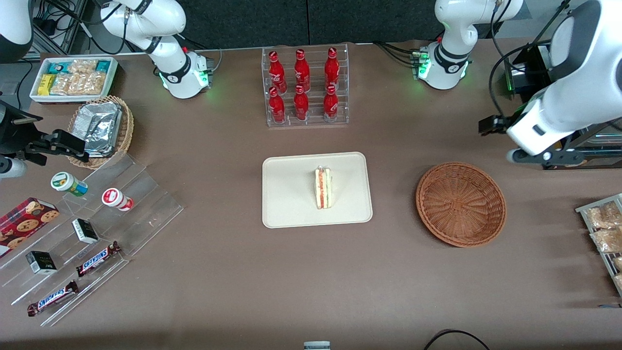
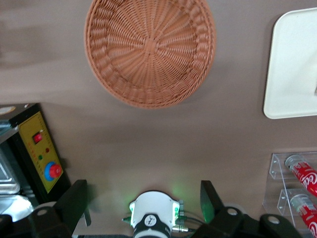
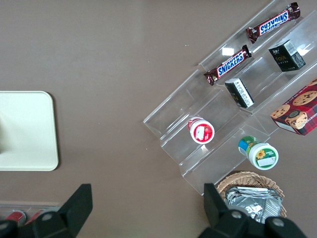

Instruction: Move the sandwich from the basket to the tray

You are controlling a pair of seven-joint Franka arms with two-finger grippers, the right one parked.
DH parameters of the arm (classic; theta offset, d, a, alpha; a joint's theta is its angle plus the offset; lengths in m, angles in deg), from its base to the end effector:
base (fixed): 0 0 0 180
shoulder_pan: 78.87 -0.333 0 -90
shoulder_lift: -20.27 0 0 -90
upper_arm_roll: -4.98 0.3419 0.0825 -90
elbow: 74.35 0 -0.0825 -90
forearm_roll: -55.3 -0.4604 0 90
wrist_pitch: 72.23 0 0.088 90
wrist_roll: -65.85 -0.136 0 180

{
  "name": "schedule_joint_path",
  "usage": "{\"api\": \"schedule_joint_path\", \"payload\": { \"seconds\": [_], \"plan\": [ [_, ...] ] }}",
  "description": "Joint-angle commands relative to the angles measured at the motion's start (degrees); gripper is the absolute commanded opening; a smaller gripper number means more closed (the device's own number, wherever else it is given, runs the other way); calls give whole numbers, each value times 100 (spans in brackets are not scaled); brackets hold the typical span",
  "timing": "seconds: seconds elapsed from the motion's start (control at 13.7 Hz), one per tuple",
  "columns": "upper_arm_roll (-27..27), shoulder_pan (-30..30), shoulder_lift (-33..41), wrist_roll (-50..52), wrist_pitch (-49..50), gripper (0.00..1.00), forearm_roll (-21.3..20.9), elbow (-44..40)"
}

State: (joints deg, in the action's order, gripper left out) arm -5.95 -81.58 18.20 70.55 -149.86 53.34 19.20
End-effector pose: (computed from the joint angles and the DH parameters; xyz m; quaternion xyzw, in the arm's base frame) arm 0.5974 -0.0795 0.5526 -0.9872 0.0298 0.1535 0.0311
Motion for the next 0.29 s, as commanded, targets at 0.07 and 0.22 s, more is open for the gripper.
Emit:
{"api": "schedule_joint_path", "payload": {
  "seconds": [0.07, 0.22],
  "plan": [
    [-155, -370, 303, -565, 371, 100, 29, 94],
    [-155, -459, 295, -612, 389, 100, 38, 67]
  ]
}}
